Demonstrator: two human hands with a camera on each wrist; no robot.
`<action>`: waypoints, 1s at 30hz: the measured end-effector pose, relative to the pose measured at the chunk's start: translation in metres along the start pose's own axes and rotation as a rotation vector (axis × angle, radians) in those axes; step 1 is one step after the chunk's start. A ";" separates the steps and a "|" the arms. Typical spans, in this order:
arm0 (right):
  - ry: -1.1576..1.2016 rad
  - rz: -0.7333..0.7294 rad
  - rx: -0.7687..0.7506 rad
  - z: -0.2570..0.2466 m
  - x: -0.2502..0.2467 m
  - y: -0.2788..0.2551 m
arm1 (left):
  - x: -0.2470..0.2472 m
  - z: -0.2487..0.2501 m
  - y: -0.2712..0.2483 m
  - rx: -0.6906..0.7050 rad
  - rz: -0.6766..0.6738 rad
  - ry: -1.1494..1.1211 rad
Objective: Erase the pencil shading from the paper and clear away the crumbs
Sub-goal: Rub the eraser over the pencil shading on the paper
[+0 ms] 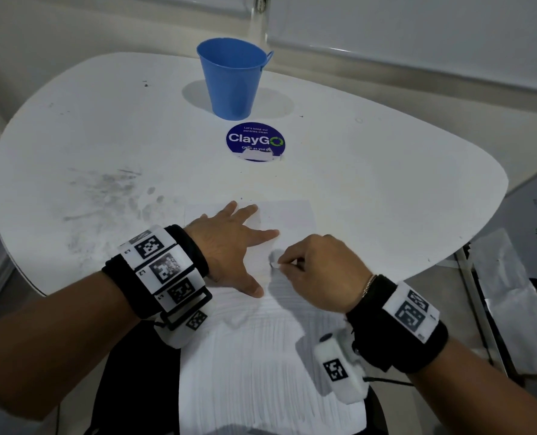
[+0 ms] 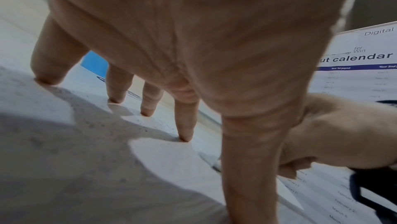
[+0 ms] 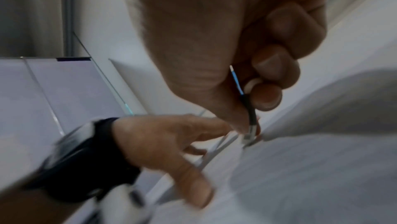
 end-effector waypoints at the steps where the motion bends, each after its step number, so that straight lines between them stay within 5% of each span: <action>1: 0.002 0.001 0.023 0.006 -0.002 0.003 | 0.000 0.000 0.000 -0.002 0.001 0.002; 4: 0.003 0.097 0.137 0.029 -0.017 0.010 | -0.001 -0.002 0.000 -0.002 0.008 -0.006; 9: -0.049 0.025 -0.011 -0.006 0.002 -0.003 | 0.000 0.000 0.000 -0.002 -0.002 -0.001; 14: -0.073 0.108 0.119 0.021 -0.015 0.007 | 0.000 -0.002 -0.001 -0.005 -0.004 -0.001; 18: -0.040 0.017 -0.052 -0.016 0.004 -0.006 | -0.001 0.000 0.000 -0.001 -0.001 -0.001; 22: -0.056 0.096 0.089 0.014 -0.011 0.006 | 0.000 -0.002 -0.001 -0.005 0.000 -0.009; 27: -0.014 0.019 -0.041 -0.014 0.004 -0.005 | -0.001 0.000 0.000 -0.002 0.000 -0.007; 30: 0.000 0.074 0.041 0.005 -0.007 0.004 | -0.001 -0.001 -0.001 -0.010 -0.002 -0.007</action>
Point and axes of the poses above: each hand's wrist, its own y-axis towards the middle knuckle, its own x-axis out of the palm, z = x × y, the point moved 10 cm from there along y, towards the middle knuckle, and after that the axes turned 12 degrees about -y, right-handed, at the moved point
